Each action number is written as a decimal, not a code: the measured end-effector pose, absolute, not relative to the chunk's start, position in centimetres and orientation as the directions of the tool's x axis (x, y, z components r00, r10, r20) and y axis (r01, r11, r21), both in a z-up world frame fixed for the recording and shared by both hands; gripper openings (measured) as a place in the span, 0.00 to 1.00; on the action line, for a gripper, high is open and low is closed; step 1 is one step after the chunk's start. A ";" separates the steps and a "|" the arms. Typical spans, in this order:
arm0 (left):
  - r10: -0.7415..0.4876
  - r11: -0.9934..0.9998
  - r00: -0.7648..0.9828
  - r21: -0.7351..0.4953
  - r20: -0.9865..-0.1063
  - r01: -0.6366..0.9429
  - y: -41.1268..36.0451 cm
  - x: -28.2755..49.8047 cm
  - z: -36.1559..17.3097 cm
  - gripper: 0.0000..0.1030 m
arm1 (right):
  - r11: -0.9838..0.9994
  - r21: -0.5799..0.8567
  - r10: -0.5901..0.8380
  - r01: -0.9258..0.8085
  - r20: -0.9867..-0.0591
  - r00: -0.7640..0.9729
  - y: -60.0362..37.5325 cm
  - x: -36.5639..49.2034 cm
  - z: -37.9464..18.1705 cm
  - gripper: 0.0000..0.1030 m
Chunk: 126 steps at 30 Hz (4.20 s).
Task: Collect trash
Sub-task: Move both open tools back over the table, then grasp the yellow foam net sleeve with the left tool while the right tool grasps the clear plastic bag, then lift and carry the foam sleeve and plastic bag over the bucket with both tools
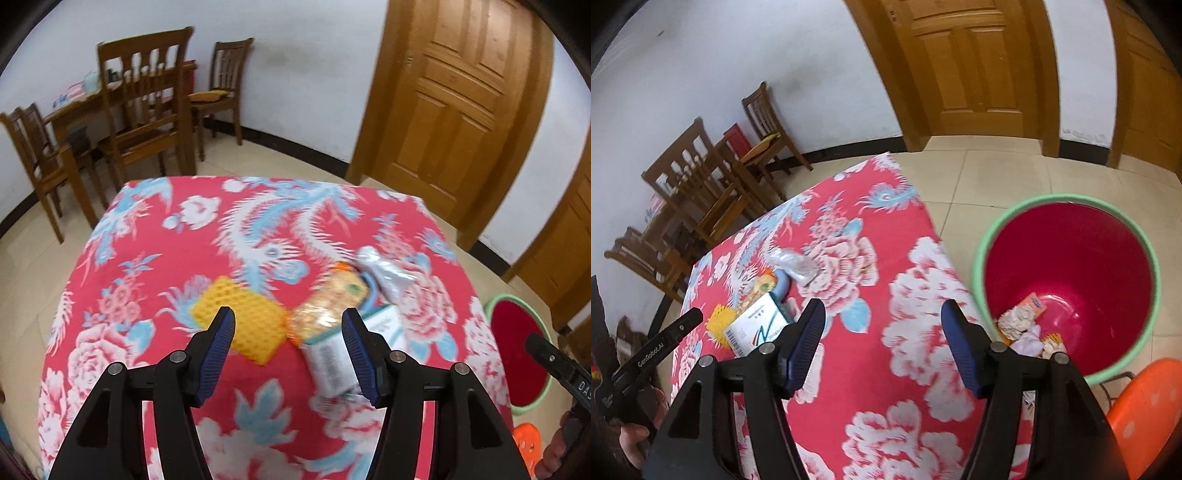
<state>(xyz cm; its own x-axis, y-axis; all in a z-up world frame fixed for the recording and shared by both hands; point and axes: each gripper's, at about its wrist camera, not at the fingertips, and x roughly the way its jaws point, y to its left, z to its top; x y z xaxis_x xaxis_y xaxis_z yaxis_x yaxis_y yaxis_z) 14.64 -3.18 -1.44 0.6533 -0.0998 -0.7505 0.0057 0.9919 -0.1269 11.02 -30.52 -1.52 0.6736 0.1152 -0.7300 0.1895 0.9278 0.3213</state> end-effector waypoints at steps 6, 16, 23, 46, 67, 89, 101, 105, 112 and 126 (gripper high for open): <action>-0.062 0.990 0.635 -0.129 -0.770 -0.060 -0.7 15.8 -2.9 0.64 | 0.941 0.305 0.138 0.146 -0.742 0.656 -28.5 13.4 -2.1 0.65; -0.050 0.983 0.587 -0.143 -0.808 -0.113 0.8 17.7 -5.9 0.66 | 0.959 0.268 0.160 0.089 -0.777 0.609 -25.7 17.8 -4.1 0.65; -0.038 0.980 0.564 -0.141 -0.825 -0.140 1.1 18.8 -7.4 0.66 | 0.968 0.247 0.173 0.047 -0.788 0.591 -24.0 20.7 -5.4 0.65; -0.086 0.984 0.582 -0.159 -0.809 -0.075 0.0 19.6 -8.2 0.61 | 0.971 0.238 0.208 -0.022 -0.797 0.567 -21.4 25.2 -8.4 0.51; -0.143 0.978 0.632 -0.207 -0.761 -0.028 0.1 18.4 -6.1 0.11 | 0.968 0.250 0.222 -0.034 -0.777 0.590 -21.6 24.1 -7.6 0.02; -0.076 0.960 0.679 -0.237 -0.730 -0.148 3.9 18.5 -5.1 0.11 | 0.970 0.227 0.231 -0.083 -0.774 0.589 -20.9 27.3 -7.8 0.52; -0.083 0.961 0.676 -0.238 -0.733 -0.139 3.6 18.6 -5.3 0.11 | 0.969 0.227 0.239 -0.097 -0.771 0.590 -20.6 27.6 -8.2 0.32; -0.086 0.962 0.681 -0.238 -0.727 -0.133 3.4 18.3 -4.9 0.11 | 0.967 0.240 0.244 -0.088 -0.761 0.601 -21.1 26.9 -7.6 0.31; -0.099 0.965 0.697 -0.239 -0.710 -0.107 2.6 17.6 -3.7 0.11 | 0.959 0.274 0.259 -0.074 -0.738 0.623 -22.1 24.8 -5.7 0.31; -0.166 0.965 0.727 -0.261 -0.666 -0.018 -0.1 15.2 -0.8 0.10 | 0.938 0.346 0.274 -0.019 -0.706 0.653 -25.4 18.5 -2.8 0.31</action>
